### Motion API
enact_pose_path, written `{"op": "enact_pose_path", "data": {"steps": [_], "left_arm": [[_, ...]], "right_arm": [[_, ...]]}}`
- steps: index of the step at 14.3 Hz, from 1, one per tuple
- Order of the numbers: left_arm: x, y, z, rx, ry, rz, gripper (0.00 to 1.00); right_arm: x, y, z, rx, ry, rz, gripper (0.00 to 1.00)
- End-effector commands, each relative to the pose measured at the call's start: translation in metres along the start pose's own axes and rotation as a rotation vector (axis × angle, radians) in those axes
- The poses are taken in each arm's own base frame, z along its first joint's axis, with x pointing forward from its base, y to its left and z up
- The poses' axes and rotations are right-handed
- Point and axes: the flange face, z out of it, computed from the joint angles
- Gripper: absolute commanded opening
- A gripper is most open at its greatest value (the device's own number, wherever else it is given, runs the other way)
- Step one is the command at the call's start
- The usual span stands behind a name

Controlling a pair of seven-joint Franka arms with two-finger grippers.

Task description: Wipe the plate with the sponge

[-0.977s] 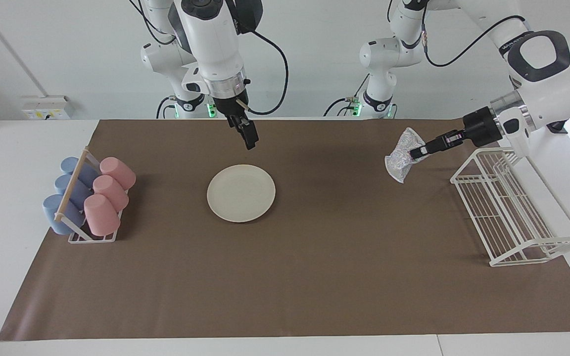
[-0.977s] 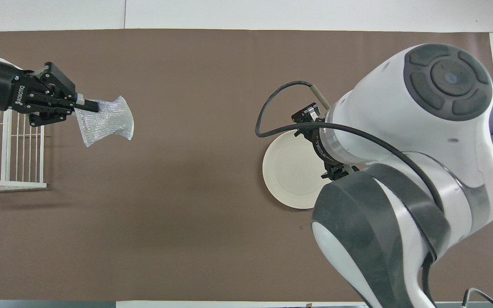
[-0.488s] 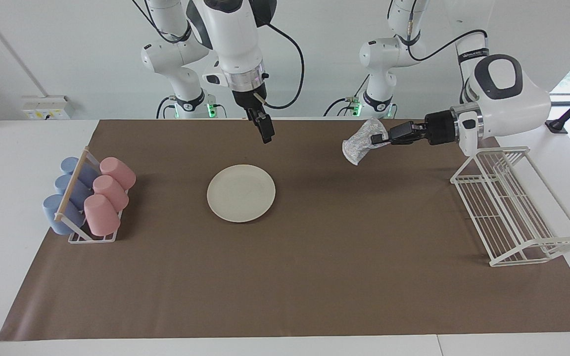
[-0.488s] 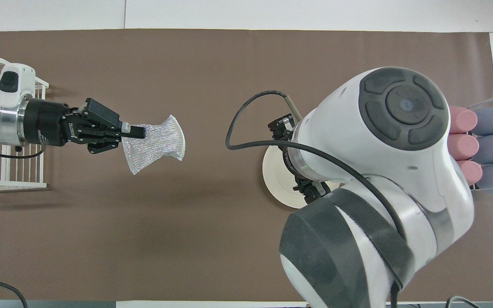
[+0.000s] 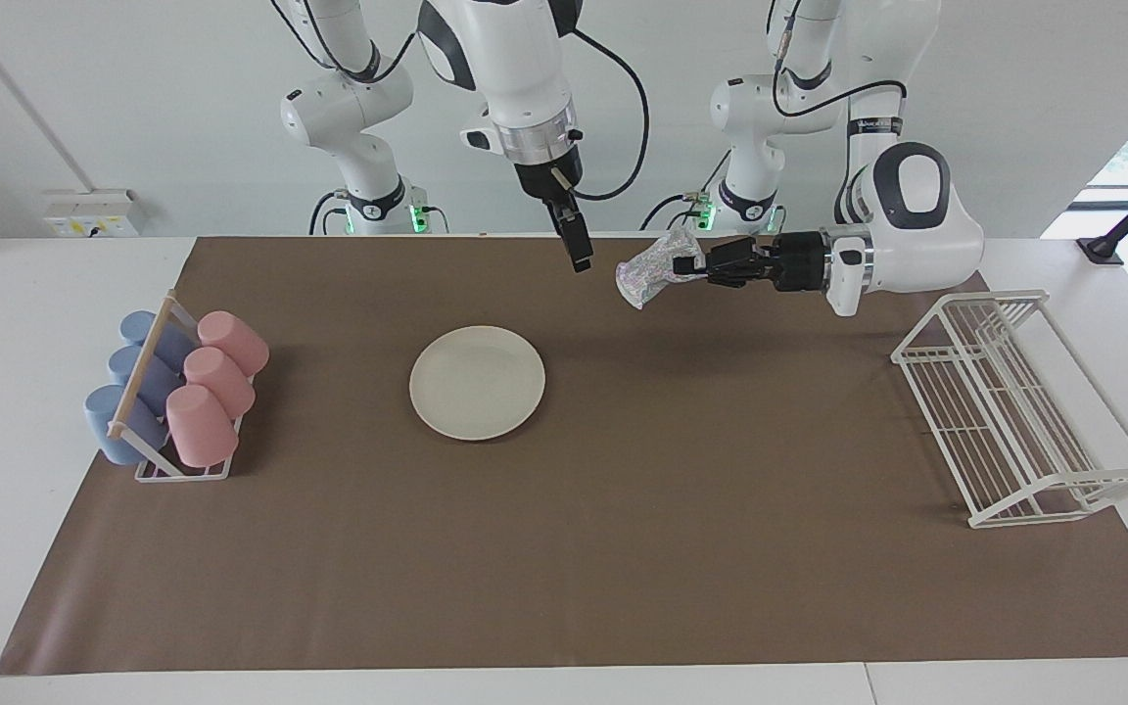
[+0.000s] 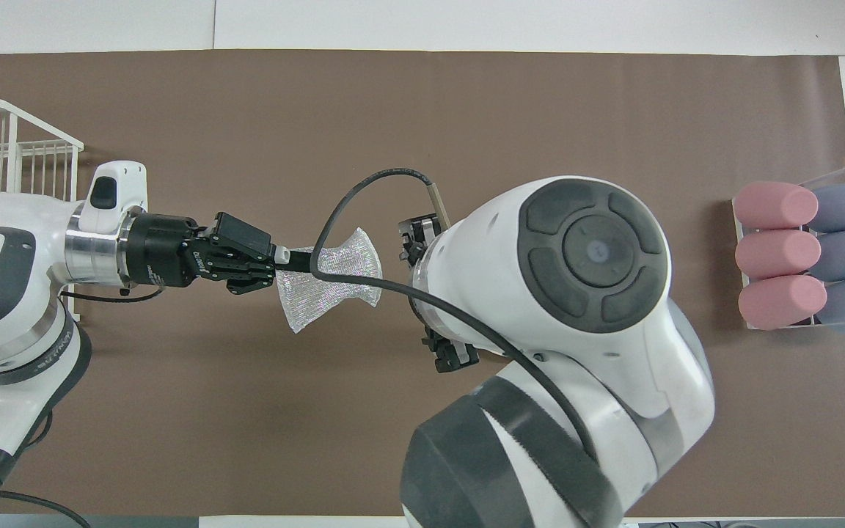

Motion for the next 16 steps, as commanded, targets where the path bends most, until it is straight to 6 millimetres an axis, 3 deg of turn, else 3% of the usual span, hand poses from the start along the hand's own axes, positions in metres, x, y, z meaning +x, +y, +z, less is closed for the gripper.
{"op": "enact_pose_path", "data": {"steps": [1, 5, 9, 14, 15, 16], "left_arm": [[-0.015, -0.013, 0.006, -0.031, 0.020, 0.025, 0.00], [-0.021, -0.019, 0.031, -0.028, -0.008, 0.055, 0.00], [-0.021, -0.019, 0.030, -0.028, -0.005, 0.063, 0.00], [-0.020, -0.019, 0.029, -0.029, -0.006, 0.063, 0.00], [-0.021, -0.019, 0.029, -0.029, -0.009, 0.063, 0.00], [-0.021, -0.019, 0.030, -0.030, -0.010, 0.063, 0.00]], "right_arm": [[-0.018, 0.007, 0.012, -0.007, -0.023, 0.011, 1.00], [-0.026, 0.003, 0.016, 0.033, -0.040, 0.034, 1.00], [-0.038, 0.003, 0.028, 0.048, -0.076, 0.062, 1.00], [-0.037, 0.009, 0.035, 0.033, -0.069, 0.056, 0.98], [-0.037, 0.009, 0.035, 0.033, -0.069, 0.052, 0.76], [-0.038, 0.009, 0.035, 0.033, -0.069, 0.044, 0.21]]}}
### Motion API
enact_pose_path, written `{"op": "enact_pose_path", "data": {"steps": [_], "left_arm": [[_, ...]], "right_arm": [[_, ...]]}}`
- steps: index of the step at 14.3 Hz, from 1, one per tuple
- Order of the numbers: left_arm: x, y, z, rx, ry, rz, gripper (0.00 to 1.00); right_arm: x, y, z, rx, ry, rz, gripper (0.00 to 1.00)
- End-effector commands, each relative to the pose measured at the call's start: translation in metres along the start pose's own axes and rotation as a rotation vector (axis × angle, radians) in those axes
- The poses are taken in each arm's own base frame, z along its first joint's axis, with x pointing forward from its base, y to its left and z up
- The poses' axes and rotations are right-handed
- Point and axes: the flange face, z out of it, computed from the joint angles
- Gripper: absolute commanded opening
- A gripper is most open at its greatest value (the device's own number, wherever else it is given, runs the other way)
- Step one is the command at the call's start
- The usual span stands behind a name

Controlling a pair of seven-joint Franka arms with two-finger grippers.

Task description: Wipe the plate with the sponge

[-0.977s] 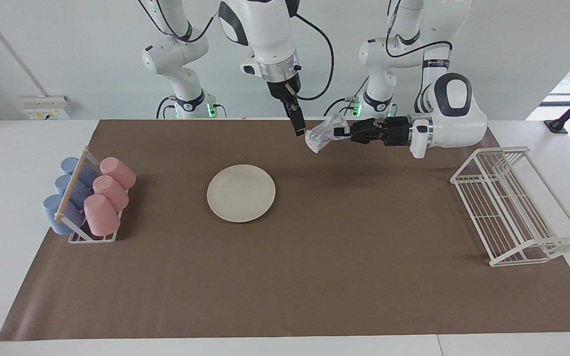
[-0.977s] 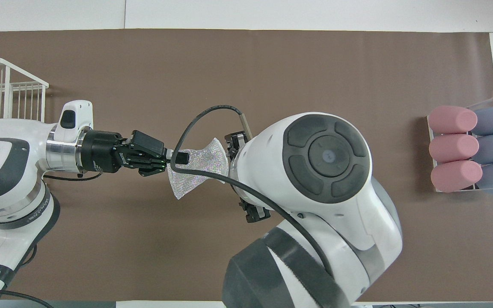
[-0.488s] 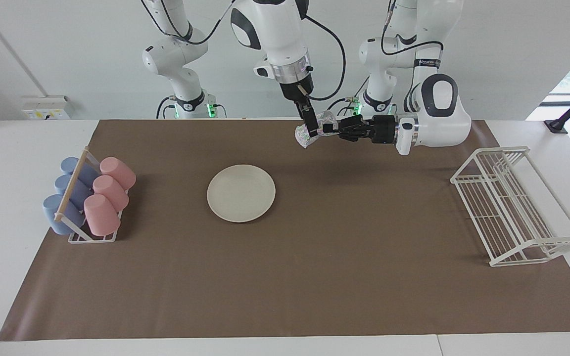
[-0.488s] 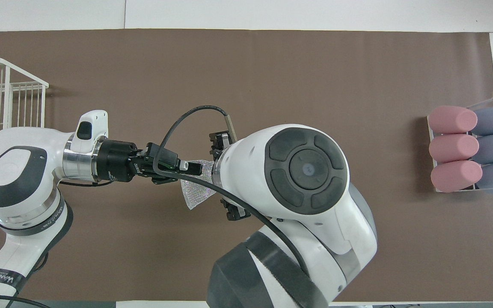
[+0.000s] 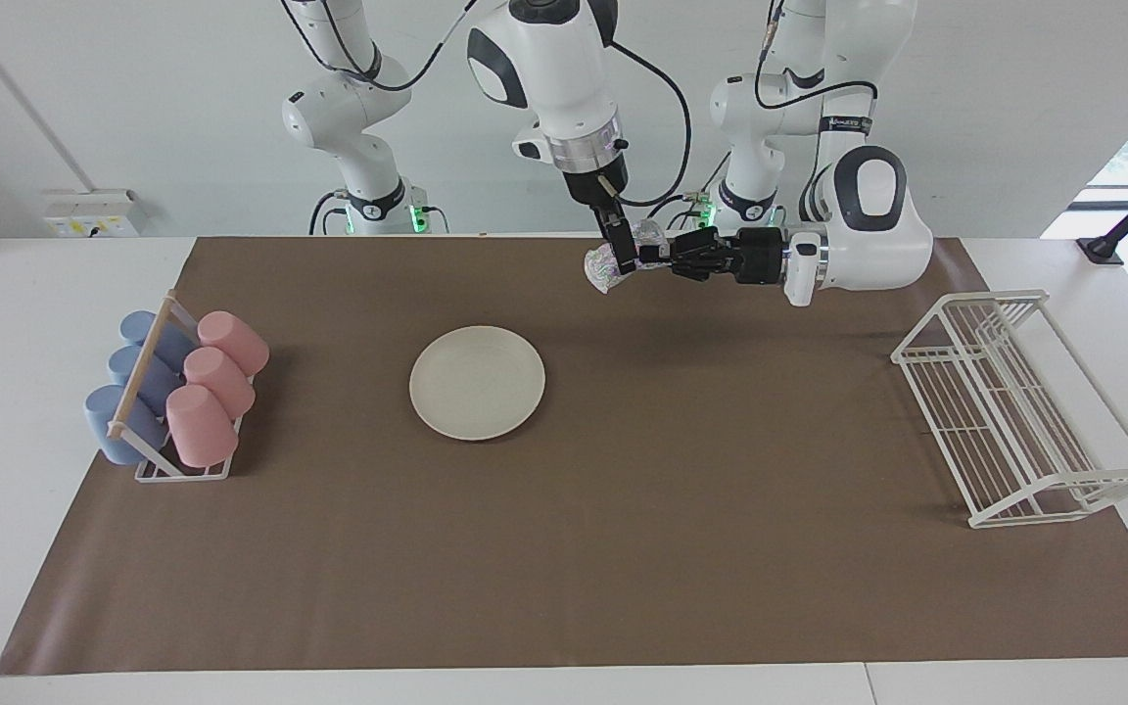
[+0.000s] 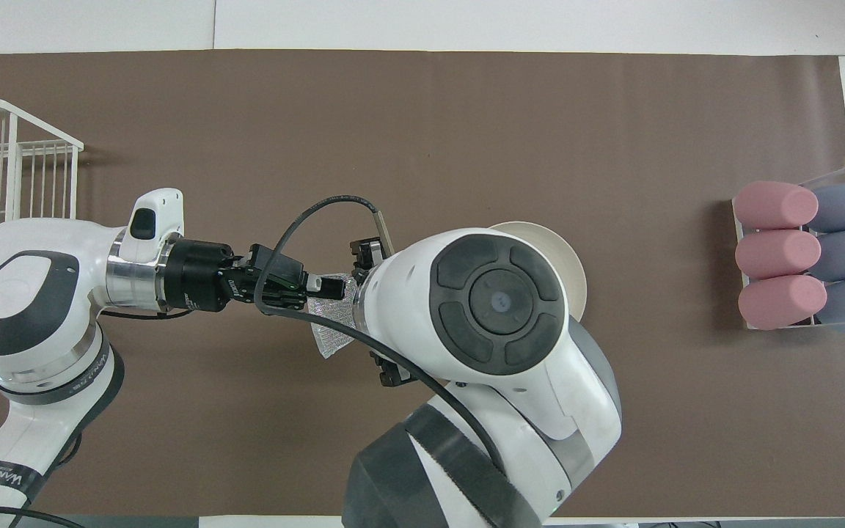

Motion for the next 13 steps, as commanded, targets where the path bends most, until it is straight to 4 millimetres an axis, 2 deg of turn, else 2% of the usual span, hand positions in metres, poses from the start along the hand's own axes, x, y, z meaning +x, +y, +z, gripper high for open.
{"op": "enact_pose_path", "data": {"steps": [1, 2, 11, 12, 13], "left_arm": [[-0.0083, -0.0012, -0.0011, -0.016, 0.021, 0.011, 0.00], [-0.0083, -0.0013, -0.0018, -0.015, 0.020, 0.011, 0.00], [-0.0097, -0.0015, 0.0010, -0.003, 0.007, 0.047, 0.00], [-0.0104, -0.0015, 0.0030, 0.005, 0.005, 0.073, 0.57], [-0.0109, -0.0015, 0.0038, 0.013, 0.000, 0.080, 1.00]], "right_arm": [[0.0009, 0.0042, 0.0001, 0.003, -0.018, 0.010, 0.03], [0.0008, 0.0055, 0.0010, -0.001, -0.015, 0.006, 0.00], [0.0018, 0.0067, 0.0020, -0.004, -0.012, -0.026, 0.00], [0.0022, 0.0069, 0.0033, -0.006, -0.011, -0.025, 0.00], [0.0025, 0.0071, 0.0040, -0.007, -0.010, -0.026, 0.00]]}}
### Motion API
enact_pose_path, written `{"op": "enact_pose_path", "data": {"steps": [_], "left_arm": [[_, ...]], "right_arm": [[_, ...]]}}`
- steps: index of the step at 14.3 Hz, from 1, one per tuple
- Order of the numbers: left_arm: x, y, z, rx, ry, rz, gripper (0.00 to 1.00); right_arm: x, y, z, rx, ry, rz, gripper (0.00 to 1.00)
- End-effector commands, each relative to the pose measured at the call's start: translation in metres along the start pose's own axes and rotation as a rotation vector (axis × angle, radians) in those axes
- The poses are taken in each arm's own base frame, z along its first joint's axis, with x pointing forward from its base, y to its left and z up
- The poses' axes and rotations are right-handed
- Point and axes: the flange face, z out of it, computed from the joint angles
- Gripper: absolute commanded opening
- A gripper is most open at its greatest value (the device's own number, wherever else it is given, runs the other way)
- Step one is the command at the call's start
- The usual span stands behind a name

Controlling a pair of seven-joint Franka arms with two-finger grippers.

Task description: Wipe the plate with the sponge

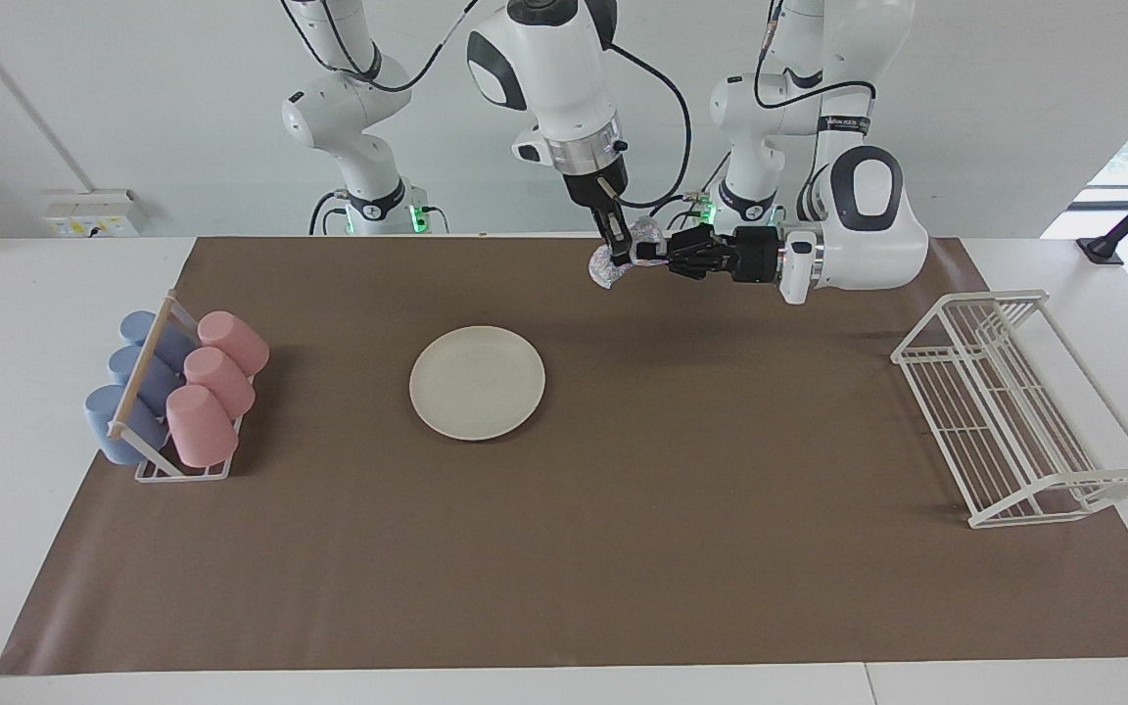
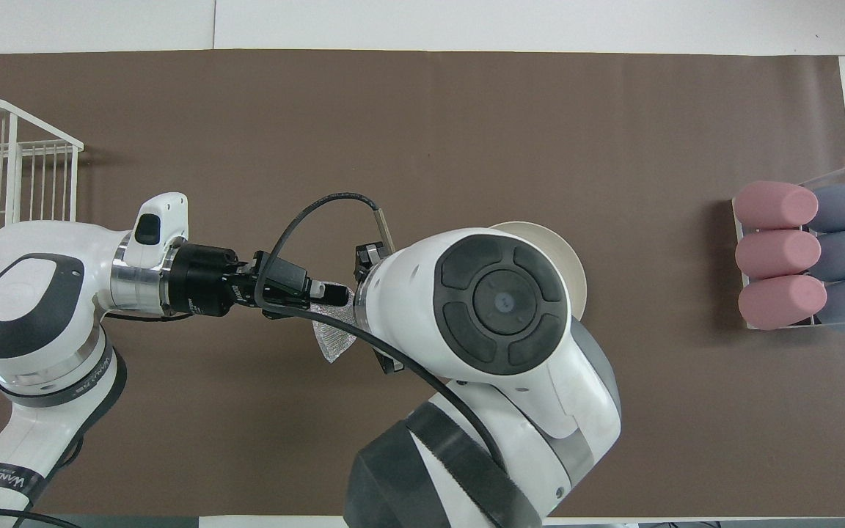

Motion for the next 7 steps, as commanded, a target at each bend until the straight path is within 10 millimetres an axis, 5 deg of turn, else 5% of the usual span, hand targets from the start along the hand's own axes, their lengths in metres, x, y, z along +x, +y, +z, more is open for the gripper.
{"op": "enact_pose_path", "data": {"steps": [1, 3, 7], "left_arm": [[-0.008, 0.002, -0.001, 0.019, 0.010, 0.045, 1.00], [-0.008, 0.002, 0.001, 0.022, 0.010, 0.047, 1.00], [-0.008, 0.002, 0.003, 0.031, 0.005, 0.048, 1.00]], "right_arm": [[0.002, 0.010, 0.001, -0.018, -0.007, -0.021, 0.00], [0.005, 0.012, 0.006, -0.029, -0.001, -0.017, 0.00], [0.069, 0.009, 0.040, -0.001, 0.016, -0.031, 0.00]]}}
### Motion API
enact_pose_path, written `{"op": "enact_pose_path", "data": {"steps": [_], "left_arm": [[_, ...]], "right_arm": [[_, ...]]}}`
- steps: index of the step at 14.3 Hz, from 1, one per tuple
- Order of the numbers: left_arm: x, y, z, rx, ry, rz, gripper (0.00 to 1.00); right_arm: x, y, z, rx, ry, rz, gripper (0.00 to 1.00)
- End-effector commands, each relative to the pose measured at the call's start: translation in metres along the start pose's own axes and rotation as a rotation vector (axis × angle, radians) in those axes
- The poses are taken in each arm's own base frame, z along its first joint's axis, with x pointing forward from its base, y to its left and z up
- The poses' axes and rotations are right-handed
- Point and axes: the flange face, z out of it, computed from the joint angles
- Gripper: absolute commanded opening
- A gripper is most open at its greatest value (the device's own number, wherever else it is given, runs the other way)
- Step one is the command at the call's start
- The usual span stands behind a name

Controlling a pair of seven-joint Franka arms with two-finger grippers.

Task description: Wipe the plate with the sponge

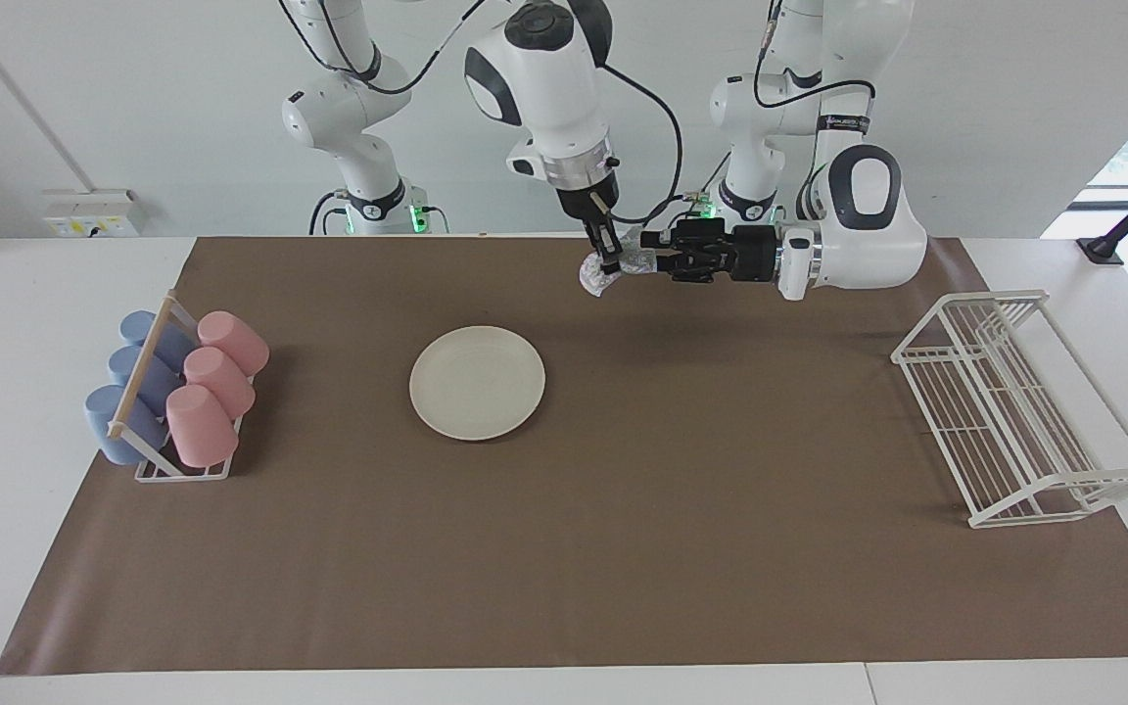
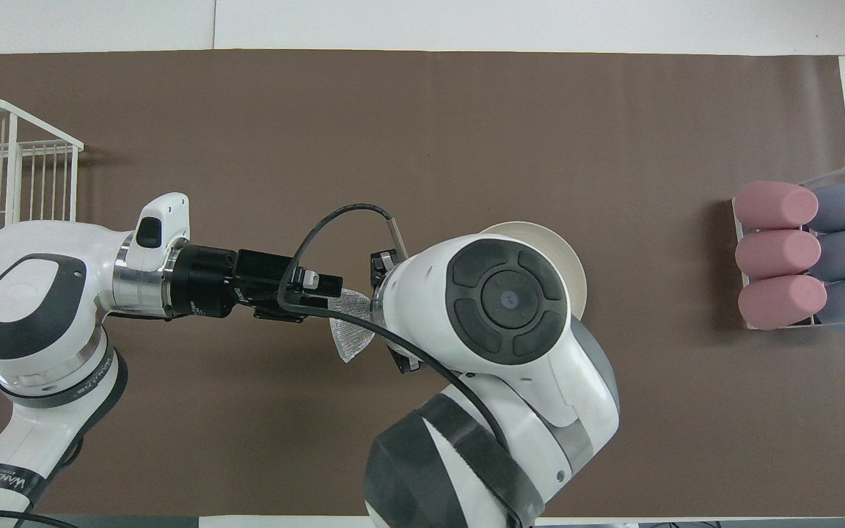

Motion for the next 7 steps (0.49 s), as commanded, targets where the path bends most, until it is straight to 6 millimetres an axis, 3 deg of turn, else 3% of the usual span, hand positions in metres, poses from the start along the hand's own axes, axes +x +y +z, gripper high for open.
{"op": "enact_pose_path", "data": {"steps": [1, 4, 7], "left_arm": [[-0.007, 0.001, 0.001, 0.022, 0.012, 0.019, 1.00], [-0.007, 0.000, 0.000, 0.026, 0.014, 0.018, 1.00], [-0.007, -0.006, -0.001, 0.075, 0.011, 0.021, 1.00]], "right_arm": [[0.050, 0.002, 0.009, 0.014, 0.000, -0.025, 0.00], [0.106, -0.002, 0.039, -0.001, 0.034, -0.147, 0.00], [0.140, 0.012, 0.086, 0.036, 0.057, -0.189, 0.00]]}}
